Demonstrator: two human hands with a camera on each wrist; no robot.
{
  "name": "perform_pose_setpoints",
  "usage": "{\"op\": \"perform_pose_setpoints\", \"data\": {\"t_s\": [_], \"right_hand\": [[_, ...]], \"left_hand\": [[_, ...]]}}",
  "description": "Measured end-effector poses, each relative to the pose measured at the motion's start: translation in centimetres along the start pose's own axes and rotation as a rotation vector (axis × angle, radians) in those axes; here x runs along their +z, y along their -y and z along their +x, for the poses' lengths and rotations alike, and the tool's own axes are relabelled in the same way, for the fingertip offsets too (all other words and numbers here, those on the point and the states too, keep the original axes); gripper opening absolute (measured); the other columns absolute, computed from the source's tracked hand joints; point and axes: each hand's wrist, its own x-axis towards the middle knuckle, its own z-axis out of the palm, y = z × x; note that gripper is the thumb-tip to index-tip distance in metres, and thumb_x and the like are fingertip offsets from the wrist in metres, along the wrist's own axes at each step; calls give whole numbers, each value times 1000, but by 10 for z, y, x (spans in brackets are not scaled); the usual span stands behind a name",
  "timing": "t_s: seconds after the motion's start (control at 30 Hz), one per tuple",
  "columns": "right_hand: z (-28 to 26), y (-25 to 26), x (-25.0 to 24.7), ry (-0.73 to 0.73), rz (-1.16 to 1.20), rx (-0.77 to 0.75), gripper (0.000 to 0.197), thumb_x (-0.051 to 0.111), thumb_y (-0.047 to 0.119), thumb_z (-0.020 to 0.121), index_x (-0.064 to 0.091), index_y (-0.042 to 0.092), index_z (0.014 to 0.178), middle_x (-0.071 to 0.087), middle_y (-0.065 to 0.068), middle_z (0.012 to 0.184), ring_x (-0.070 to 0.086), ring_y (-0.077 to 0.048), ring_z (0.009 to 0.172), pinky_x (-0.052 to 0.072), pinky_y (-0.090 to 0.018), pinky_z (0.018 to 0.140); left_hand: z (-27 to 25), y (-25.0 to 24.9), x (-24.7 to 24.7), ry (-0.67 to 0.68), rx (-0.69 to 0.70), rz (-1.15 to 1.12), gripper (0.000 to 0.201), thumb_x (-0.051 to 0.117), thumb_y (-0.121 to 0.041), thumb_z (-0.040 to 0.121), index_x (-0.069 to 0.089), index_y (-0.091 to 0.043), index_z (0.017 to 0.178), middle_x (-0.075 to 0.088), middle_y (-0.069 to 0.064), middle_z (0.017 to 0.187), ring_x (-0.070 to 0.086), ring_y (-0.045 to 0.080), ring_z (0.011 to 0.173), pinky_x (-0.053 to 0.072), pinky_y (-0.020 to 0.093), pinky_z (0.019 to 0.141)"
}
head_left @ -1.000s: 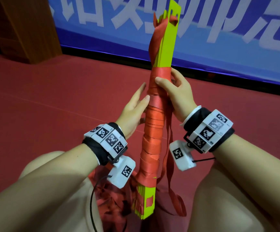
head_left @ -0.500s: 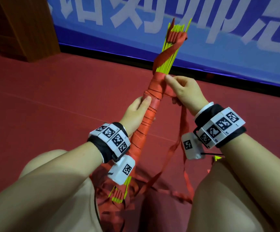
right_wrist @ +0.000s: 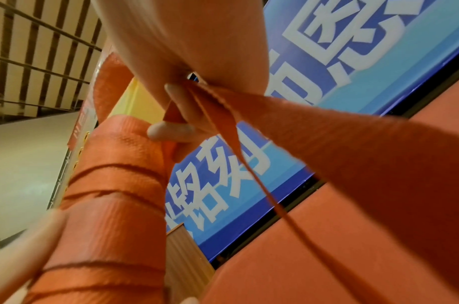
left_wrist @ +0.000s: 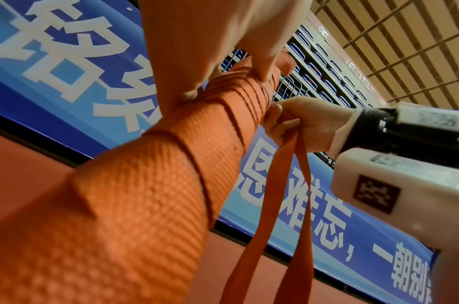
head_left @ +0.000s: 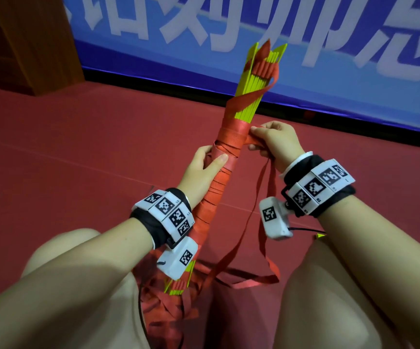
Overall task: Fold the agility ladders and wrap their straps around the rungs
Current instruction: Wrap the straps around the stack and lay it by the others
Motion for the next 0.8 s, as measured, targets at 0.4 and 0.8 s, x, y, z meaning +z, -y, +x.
{"op": "perform_pose_setpoints", "data": {"t_s": [0.4, 0.8], "right_hand": [[-12, 3, 19, 3, 241, 99, 21, 59, 13, 94, 63, 5, 74, 63, -6, 57, 58, -14, 47, 33, -17, 39], [-11, 4, 25, 209, 125, -136, 19, 58, 17, 94, 56, 12, 76, 39, 2, 57, 31, -3, 42, 26, -14, 41]], "left_hand": [[8, 4, 0, -188, 24, 243, 45, 78, -38, 77, 48, -35, 111, 59, -10, 90, 58, 13, 83, 45, 28, 75], [2, -16, -7, 144, -75, -118, 20, 52, -24, 99, 56, -30, 117, 65, -12, 97, 61, 6, 91, 50, 22, 80]]}}
